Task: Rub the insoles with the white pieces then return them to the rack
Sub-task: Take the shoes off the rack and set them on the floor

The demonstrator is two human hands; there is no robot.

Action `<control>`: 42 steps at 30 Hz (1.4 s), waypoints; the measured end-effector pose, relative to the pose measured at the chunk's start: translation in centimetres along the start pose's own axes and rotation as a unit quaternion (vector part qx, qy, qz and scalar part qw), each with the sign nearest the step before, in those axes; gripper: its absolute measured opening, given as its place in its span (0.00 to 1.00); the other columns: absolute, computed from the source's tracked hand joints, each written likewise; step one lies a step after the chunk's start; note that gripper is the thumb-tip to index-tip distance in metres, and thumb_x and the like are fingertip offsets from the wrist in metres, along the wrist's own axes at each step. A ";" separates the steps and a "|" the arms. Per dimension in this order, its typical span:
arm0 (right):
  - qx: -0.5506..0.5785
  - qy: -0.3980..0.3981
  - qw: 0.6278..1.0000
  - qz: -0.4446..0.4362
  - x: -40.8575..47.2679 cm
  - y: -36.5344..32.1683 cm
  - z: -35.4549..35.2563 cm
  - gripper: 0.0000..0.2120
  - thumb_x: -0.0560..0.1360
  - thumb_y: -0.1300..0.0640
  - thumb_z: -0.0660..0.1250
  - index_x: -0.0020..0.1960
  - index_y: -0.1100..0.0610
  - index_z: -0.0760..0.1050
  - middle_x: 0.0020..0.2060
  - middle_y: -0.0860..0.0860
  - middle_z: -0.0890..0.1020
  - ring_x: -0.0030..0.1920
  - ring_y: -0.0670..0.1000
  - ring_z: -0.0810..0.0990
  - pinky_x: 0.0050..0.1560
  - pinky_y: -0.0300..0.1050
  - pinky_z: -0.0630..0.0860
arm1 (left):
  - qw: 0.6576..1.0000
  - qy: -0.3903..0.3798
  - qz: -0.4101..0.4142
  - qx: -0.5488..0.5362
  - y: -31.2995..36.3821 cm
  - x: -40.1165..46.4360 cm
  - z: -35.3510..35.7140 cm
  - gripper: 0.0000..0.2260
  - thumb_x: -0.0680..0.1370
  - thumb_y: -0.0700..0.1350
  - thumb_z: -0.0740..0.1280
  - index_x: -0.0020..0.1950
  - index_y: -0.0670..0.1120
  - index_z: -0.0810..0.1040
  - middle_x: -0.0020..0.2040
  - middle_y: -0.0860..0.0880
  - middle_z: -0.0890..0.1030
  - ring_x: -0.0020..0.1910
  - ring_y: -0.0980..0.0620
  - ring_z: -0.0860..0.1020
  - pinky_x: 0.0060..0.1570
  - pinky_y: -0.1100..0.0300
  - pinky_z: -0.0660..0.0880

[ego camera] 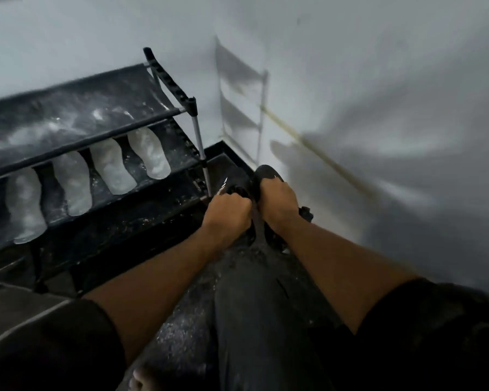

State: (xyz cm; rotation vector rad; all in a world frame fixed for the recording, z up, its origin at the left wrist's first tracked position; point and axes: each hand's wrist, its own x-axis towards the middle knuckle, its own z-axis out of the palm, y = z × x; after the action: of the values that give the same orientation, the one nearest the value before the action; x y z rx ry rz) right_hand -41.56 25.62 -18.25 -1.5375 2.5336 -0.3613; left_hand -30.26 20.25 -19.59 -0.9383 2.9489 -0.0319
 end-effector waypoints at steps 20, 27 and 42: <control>0.074 -0.125 0.974 0.176 7.1 7.0 24.3 0.09 0.76 0.64 0.60 0.52 0.65 0.77 0.51 0.64 0.81 0.54 0.64 0.80 0.53 0.54 0.76 | 0.975 -0.160 -0.010 -0.155 -2.2 8.2 25.0 0.12 0.82 0.44 0.65 0.65 0.45 0.78 0.57 0.40 0.81 0.55 0.38 0.80 0.50 0.48 0.75; 0.129 -0.202 0.955 0.173 7.5 8.8 29.3 0.10 0.79 0.65 0.58 0.54 0.68 0.75 0.52 0.65 0.79 0.55 0.64 0.78 0.48 0.48 0.70 | 0.952 -0.194 -0.067 -0.225 -0.4 8.9 29.4 0.12 0.80 0.46 0.67 0.63 0.46 0.80 0.56 0.40 0.83 0.55 0.37 0.82 0.54 0.46 0.78; 0.013 -0.169 0.983 0.070 7.6 4.4 24.8 0.10 0.79 0.61 0.59 0.55 0.62 0.77 0.54 0.62 0.79 0.55 0.63 0.79 0.55 0.54 0.75 | 0.905 -0.128 -0.188 -0.358 -3.8 6.2 24.5 0.12 0.81 0.50 0.62 0.52 0.50 0.85 0.45 0.45 0.85 0.44 0.43 0.83 0.48 0.48 0.82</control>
State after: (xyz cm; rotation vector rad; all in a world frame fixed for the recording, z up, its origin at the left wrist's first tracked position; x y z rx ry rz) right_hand -42.43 17.71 -43.34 -1.2763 2.3394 -0.1028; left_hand -31.84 13.40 -44.17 -1.4263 2.4806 1.1276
